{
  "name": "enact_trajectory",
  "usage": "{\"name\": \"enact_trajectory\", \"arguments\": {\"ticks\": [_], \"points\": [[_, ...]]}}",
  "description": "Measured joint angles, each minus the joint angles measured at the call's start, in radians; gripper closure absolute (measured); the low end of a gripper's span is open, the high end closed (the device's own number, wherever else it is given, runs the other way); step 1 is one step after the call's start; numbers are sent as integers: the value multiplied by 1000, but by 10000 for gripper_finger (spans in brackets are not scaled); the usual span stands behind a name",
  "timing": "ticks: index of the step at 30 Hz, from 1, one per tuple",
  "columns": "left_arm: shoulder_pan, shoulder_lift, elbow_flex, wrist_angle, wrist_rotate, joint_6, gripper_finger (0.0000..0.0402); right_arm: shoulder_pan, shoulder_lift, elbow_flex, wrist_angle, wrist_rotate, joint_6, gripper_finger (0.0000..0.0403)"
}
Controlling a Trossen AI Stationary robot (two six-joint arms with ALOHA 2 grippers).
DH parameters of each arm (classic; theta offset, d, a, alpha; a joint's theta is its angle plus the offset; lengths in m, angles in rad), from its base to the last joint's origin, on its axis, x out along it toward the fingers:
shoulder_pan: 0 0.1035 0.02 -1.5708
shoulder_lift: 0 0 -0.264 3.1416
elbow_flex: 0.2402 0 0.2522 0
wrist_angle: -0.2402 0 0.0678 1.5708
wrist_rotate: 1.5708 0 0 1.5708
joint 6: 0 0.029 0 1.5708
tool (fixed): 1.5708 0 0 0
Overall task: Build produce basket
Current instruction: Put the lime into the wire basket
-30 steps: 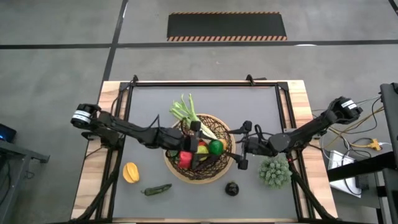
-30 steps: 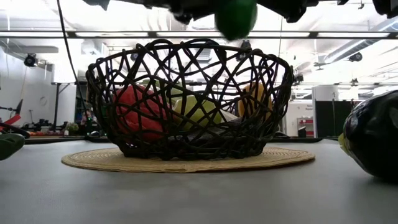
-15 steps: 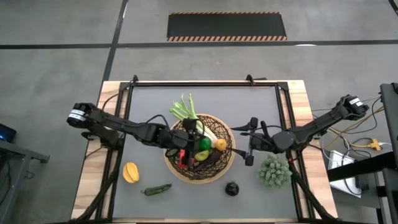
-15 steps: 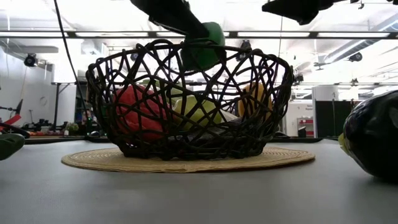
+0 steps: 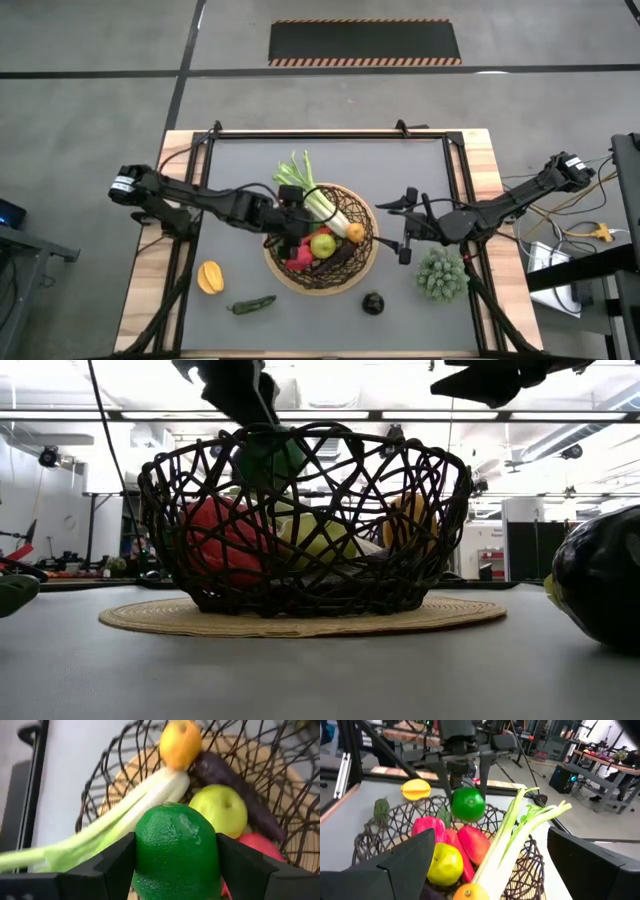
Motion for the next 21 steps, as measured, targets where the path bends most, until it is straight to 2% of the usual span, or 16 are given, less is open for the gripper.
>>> {"name": "enact_trajectory", "arguments": {"ticks": [9, 21], "points": [[39, 4, -7, -119, 2, -70, 169, 0, 1, -1, -25, -1, 6, 37], [72, 34, -27, -121, 26, -75, 169, 0, 1, -1, -33, -1, 16, 37]]}}
